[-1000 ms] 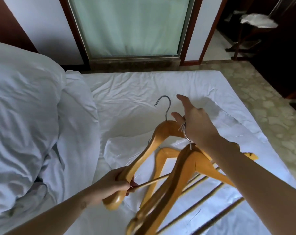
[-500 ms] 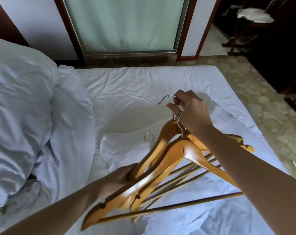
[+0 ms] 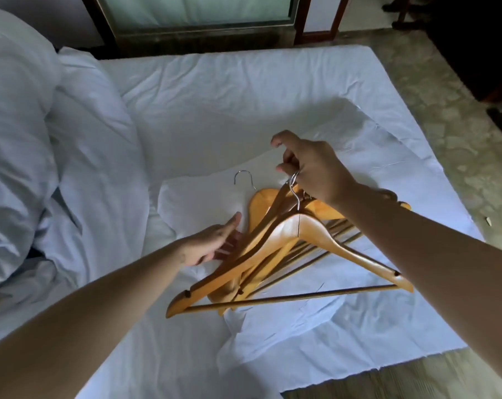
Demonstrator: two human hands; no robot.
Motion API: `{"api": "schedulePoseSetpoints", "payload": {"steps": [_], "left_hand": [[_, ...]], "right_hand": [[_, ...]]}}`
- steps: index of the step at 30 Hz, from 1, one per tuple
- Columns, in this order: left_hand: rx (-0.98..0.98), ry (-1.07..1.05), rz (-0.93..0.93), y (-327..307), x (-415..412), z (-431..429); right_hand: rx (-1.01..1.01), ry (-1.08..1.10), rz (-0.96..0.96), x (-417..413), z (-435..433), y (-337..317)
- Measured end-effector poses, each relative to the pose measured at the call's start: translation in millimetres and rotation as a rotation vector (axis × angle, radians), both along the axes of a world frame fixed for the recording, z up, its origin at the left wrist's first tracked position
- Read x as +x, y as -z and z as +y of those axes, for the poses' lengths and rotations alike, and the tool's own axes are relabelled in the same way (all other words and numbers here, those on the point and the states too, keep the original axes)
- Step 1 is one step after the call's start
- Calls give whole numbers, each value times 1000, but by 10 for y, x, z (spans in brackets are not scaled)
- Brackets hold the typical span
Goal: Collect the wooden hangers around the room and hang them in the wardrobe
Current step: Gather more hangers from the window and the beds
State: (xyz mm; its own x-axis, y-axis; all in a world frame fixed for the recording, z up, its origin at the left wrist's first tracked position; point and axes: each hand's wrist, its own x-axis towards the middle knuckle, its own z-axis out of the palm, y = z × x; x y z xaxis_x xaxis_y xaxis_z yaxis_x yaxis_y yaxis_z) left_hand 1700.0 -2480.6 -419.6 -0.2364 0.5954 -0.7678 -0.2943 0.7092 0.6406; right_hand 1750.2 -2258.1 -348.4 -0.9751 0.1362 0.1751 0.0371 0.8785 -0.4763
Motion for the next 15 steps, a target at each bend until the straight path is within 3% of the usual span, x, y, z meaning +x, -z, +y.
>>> {"api": "schedulePoseSetpoints", "payload": {"steps": [3, 5, 9, 15], "left_hand": [[-122, 70, 362, 315, -39, 177], [-145, 135, 435, 372, -42, 288], [-132, 145, 371, 392, -41, 408], [46, -68, 258, 118, -4, 508]], "right_hand": [[-11, -4, -3, 31, 13, 40], [-32, 18, 11, 62, 41, 31], [-26, 18, 32, 179, 80, 9], [-5, 34, 46, 316, 195, -230]]}}
